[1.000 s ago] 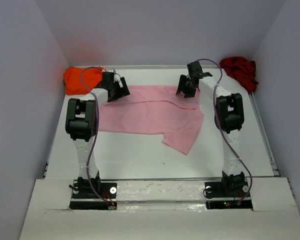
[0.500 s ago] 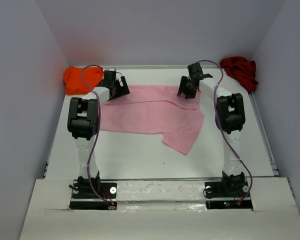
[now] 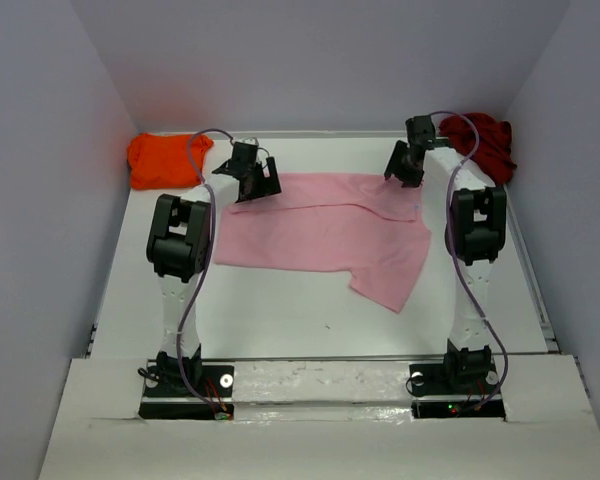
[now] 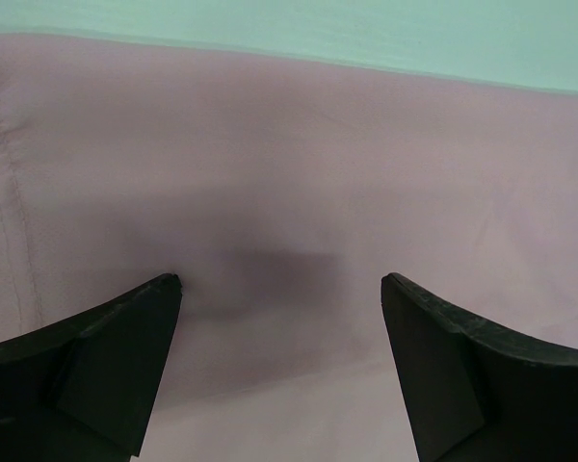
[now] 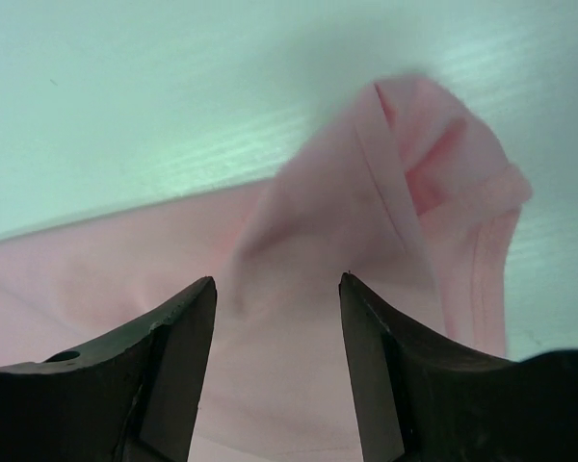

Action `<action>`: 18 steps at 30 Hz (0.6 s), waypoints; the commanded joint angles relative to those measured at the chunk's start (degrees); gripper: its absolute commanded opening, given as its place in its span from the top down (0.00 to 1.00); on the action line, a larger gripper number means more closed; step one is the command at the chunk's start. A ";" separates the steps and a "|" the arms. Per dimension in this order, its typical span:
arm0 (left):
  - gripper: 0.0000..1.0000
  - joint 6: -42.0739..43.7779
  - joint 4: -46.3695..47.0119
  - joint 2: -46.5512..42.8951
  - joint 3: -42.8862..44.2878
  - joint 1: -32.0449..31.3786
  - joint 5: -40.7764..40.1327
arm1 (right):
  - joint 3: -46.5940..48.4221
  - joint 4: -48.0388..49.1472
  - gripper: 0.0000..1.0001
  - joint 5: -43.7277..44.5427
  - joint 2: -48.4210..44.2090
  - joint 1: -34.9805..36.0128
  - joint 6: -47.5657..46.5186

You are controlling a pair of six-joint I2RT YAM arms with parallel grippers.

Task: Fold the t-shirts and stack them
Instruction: Fold the tshirt

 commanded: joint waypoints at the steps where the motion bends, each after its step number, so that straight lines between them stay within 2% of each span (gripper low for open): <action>1: 0.01 -0.19 -7.80 3.46 5.88 0.06 1.78 | 8.10 -0.86 0.41 -3.47 4.01 -1.44 0.19; 9: 0.01 1.04 -15.10 11.02 23.29 1.03 2.93 | 20.24 -3.93 0.41 -5.06 10.35 -1.45 -0.60; 13: 0.01 1.22 -15.45 13.48 26.46 1.29 3.36 | 17.70 -3.50 0.42 -4.18 7.55 -1.45 -1.30; 18: 0.01 1.22 -15.72 14.90 28.23 1.56 4.51 | 11.47 -0.08 0.42 -3.13 -1.22 -1.45 -3.32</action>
